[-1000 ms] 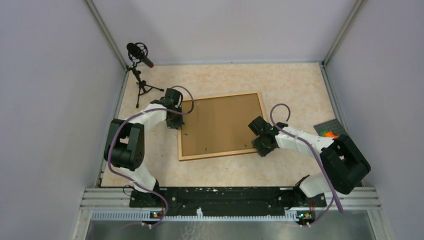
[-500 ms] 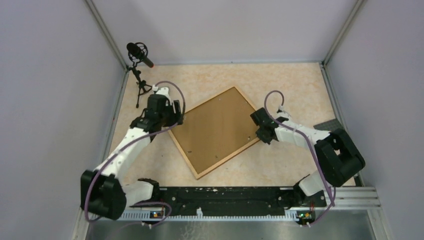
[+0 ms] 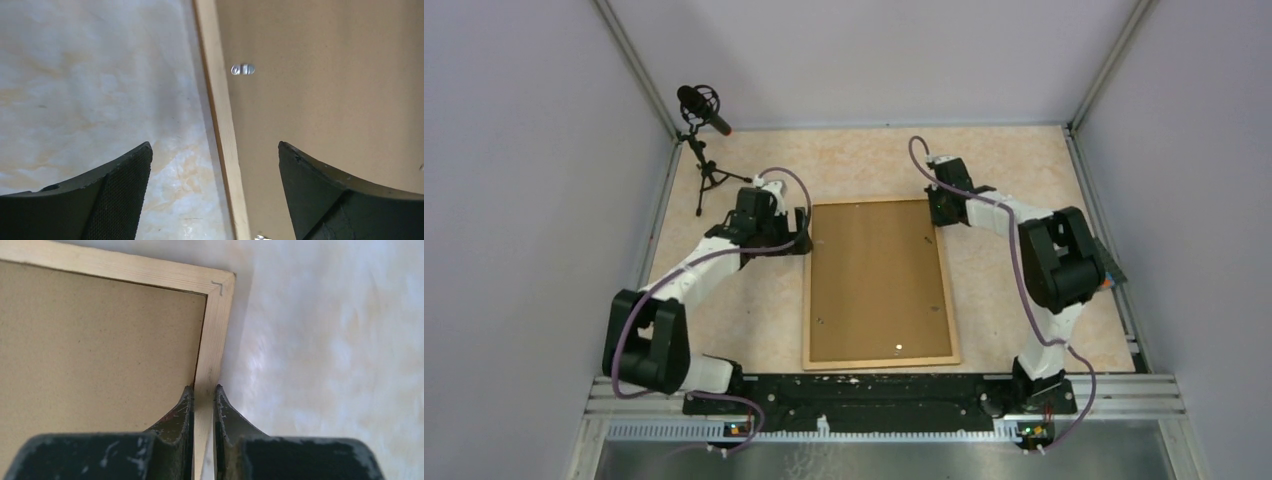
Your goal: Put the photo into the frame
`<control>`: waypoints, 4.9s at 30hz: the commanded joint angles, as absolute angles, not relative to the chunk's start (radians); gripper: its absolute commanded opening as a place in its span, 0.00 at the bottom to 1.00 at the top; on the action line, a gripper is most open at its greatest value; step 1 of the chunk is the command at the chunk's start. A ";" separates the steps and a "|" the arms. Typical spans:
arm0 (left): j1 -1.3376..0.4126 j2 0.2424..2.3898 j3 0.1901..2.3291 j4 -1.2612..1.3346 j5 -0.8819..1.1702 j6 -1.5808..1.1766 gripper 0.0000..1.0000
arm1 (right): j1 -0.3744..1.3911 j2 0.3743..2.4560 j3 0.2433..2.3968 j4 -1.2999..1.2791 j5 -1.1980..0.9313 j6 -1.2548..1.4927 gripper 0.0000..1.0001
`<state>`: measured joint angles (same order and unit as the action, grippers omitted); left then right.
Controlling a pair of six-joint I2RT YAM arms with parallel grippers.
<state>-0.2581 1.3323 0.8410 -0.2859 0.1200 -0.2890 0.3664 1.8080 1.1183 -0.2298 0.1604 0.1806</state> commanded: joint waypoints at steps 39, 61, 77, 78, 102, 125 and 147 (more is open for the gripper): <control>-0.266 1.722 1.006 -0.463 0.220 -0.359 0.34 | 0.357 1.874 1.216 -0.329 0.021 0.065 0.66; -0.267 1.715 1.009 -0.466 0.225 -0.359 0.30 | 0.358 1.933 1.242 -0.343 0.061 0.197 0.46; -0.267 1.702 1.009 -0.470 0.216 -0.370 0.29 | 0.472 1.965 1.309 -0.585 0.258 0.645 0.01; -0.267 1.700 1.009 -0.471 0.218 -0.368 0.29 | 0.476 1.965 1.306 -0.573 0.243 0.680 0.00; -0.267 1.683 1.005 -0.474 0.208 -0.357 0.30 | 0.520 1.963 1.299 -0.632 0.300 0.375 0.10; -0.265 1.680 1.006 -0.477 0.201 -0.359 0.35 | 0.474 1.678 1.175 -0.596 0.083 0.304 0.80; -0.263 1.647 0.969 -0.487 0.239 -0.468 0.32 | 0.481 1.690 1.075 -0.422 0.191 0.328 0.00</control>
